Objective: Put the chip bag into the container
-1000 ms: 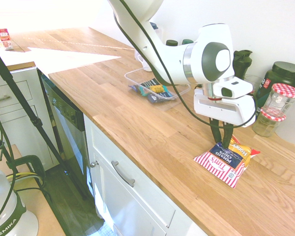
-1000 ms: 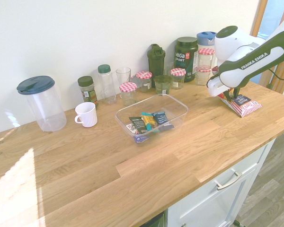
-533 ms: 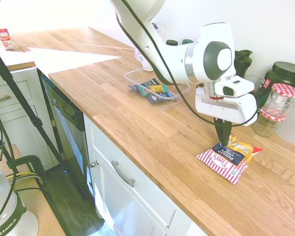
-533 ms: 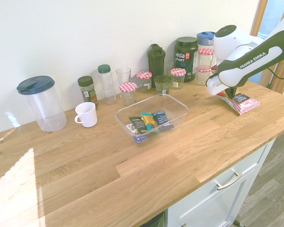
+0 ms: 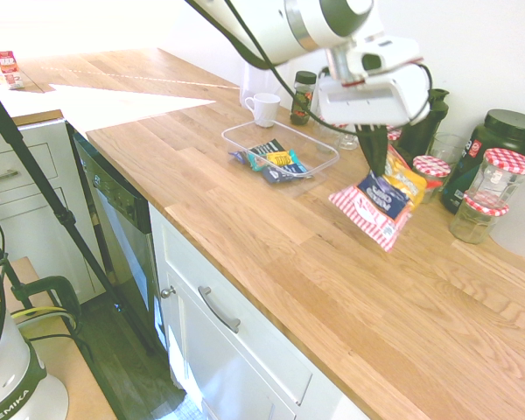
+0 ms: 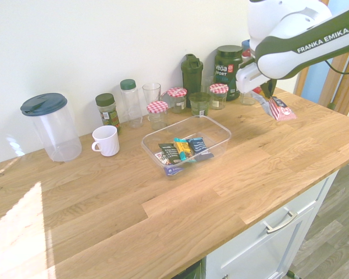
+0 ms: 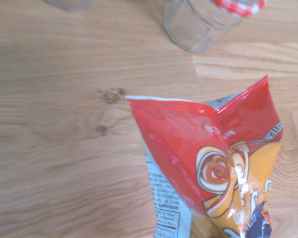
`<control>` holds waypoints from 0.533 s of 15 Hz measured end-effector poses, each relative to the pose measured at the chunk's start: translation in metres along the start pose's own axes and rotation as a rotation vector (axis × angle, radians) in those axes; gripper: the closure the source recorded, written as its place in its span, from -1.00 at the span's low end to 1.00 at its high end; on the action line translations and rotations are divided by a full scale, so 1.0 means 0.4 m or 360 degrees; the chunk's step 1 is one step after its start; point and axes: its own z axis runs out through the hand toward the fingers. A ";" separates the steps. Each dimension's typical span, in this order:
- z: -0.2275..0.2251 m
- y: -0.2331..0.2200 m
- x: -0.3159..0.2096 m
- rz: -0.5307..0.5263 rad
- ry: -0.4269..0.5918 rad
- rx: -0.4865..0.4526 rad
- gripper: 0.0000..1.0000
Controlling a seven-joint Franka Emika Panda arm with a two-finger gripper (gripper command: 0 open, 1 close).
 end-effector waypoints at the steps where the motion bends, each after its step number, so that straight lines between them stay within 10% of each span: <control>1: -0.059 -0.036 -0.045 -0.0022 0.0022 0.0008 1.00; 8: -0.278 -0.279 -0.340 -0.0193 0.0167 -0.0023 1.00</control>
